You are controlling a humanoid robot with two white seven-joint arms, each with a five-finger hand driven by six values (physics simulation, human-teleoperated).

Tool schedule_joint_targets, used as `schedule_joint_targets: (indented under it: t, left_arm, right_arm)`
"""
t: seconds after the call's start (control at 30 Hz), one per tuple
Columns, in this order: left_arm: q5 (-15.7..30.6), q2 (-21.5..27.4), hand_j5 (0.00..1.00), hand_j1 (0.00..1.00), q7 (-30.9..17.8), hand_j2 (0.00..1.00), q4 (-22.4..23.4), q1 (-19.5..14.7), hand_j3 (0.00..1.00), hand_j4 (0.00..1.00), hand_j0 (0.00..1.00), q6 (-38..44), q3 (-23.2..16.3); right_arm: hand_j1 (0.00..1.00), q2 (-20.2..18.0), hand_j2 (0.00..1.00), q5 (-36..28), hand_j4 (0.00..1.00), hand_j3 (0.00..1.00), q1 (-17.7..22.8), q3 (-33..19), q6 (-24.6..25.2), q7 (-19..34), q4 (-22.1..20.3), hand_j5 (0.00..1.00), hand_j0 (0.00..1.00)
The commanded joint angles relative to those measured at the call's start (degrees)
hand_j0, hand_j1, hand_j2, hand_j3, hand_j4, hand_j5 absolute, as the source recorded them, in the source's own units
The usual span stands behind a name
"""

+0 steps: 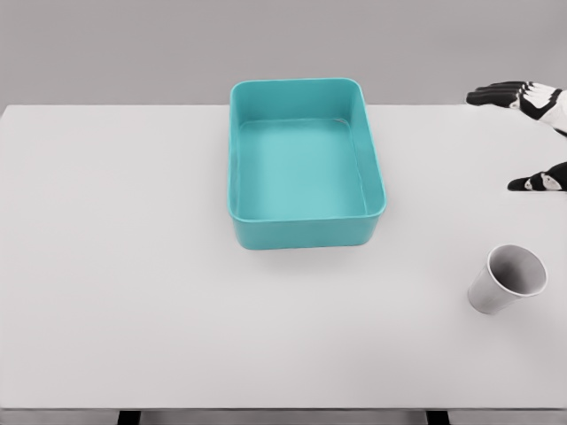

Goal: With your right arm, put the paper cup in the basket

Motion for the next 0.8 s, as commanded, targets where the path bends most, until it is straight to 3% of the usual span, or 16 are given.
schedule_joint_targets:
  t: [0.0,0.13,0.27,0.47,0.77]
  left_arm:
    - [-0.04,0.0,1.0,1.0,-0.09,1.0,0.0,0.0,1.0,1.0,1.0,0.0,0.0]
    - [-0.04,0.0,1.0,1.0,0.0,1.0,0.0,0.0,1.0,1.0,1.0,0.0,0.0]
    - [-0.04,0.0,1.0,1.0,-0.09,1.0,0.0,0.0,1.0,1.0,1.0,0.0,0.0]
    - [-0.04,0.0,1.0,1.0,0.0,1.0,0.0,0.0,1.0,1.0,1.0,0.0,0.0]
    - [-0.04,0.0,1.0,1.0,-0.09,1.0,0.0,0.0,1.0,1.0,1.0,0.0,0.0]
  right_arm:
    - [1.0,0.36,1.0,-8.1,1.0,1.0,0.44,-5.44,0.38,-0.04,0.67,1.0,1.0]
    - [1.0,0.8,1.0,-15.75,1.0,1.0,8.96,-6.67,0.55,-0.04,2.69,1.0,1.0]
    - [1.0,0.71,1.0,-21.37,1.0,1.0,13.01,-9.57,0.64,-0.04,2.96,1.0,1.0]
    - [1.0,1.85,1.0,-22.78,1.0,1.0,21.79,-10.0,0.47,-0.04,3.05,1.0,1.0]
    - [1.0,1.85,1.0,-24.71,1.0,1.0,34.1,-18.79,0.38,-0.04,2.96,1.0,1.0]
